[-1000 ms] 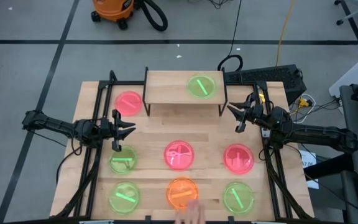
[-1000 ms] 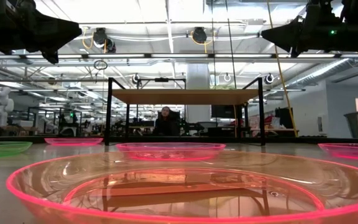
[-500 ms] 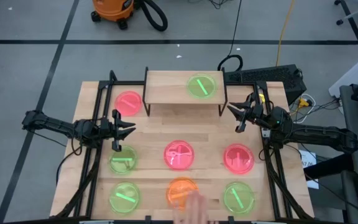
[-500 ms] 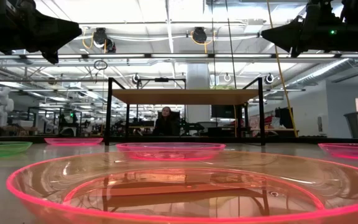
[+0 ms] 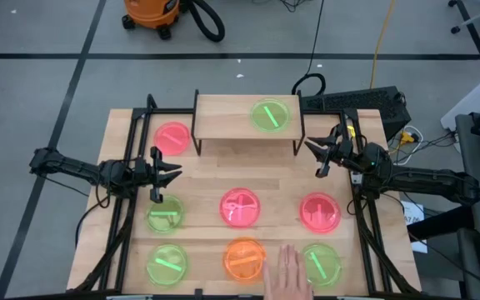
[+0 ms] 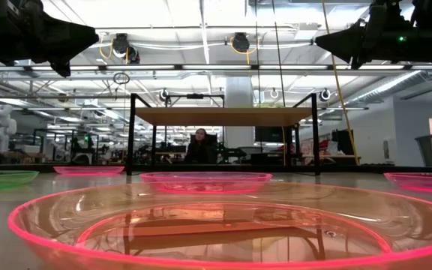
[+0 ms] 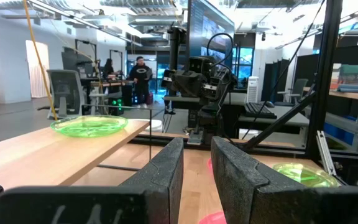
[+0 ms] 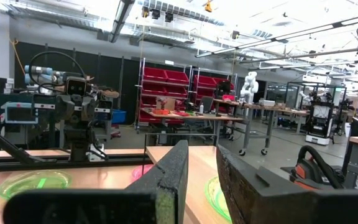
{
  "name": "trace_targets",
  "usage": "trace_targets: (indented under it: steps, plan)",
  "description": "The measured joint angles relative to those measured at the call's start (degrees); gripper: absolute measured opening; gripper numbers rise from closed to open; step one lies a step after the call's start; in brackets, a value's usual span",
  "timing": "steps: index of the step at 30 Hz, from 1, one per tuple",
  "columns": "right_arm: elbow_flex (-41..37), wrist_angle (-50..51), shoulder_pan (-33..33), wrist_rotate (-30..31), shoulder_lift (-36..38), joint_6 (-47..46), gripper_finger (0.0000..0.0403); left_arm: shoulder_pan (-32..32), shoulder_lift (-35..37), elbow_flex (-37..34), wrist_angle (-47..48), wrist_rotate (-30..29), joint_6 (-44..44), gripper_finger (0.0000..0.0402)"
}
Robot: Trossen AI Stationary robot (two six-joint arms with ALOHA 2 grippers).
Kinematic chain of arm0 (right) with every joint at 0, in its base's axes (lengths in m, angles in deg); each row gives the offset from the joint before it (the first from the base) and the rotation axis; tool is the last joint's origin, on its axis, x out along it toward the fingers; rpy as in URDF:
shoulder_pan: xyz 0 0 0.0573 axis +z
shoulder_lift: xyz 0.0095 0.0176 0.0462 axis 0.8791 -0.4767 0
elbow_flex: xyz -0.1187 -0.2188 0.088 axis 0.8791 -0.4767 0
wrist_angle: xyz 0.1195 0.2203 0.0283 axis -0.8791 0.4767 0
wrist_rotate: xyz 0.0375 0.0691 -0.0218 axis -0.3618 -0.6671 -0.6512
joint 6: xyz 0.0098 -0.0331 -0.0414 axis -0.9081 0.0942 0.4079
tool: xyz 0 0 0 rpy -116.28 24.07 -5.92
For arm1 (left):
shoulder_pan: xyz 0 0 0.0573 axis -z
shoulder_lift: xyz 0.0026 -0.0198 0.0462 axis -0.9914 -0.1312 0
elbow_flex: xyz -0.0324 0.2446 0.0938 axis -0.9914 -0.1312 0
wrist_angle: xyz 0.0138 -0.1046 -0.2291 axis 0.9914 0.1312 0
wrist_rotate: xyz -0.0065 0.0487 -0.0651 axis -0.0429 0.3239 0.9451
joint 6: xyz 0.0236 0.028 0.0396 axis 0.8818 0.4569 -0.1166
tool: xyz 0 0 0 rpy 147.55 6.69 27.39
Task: Place and stack plates onto a shelf
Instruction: Stack the pink plate on top of the green plate on the shelf
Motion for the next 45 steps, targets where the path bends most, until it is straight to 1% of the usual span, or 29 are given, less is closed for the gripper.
trace_targets:
  steps: [31,36,45]
  plan:
    - [0.0,0.0,0.0,0.0,0.0,0.0,0.007,0.0,0.0,0.0,0.0,0.0,-0.1,0.0088]
    - [0.0,0.0,0.0,0.0,0.0,0.0,0.007,0.0,0.0,0.0,0.0,0.0,-3.3,0.0088]
    - [0.0,0.0,0.0,0.0,0.0,0.0,0.007,-0.1,0.0,0.0,-2.1,0.0,-3.5,0.0088]
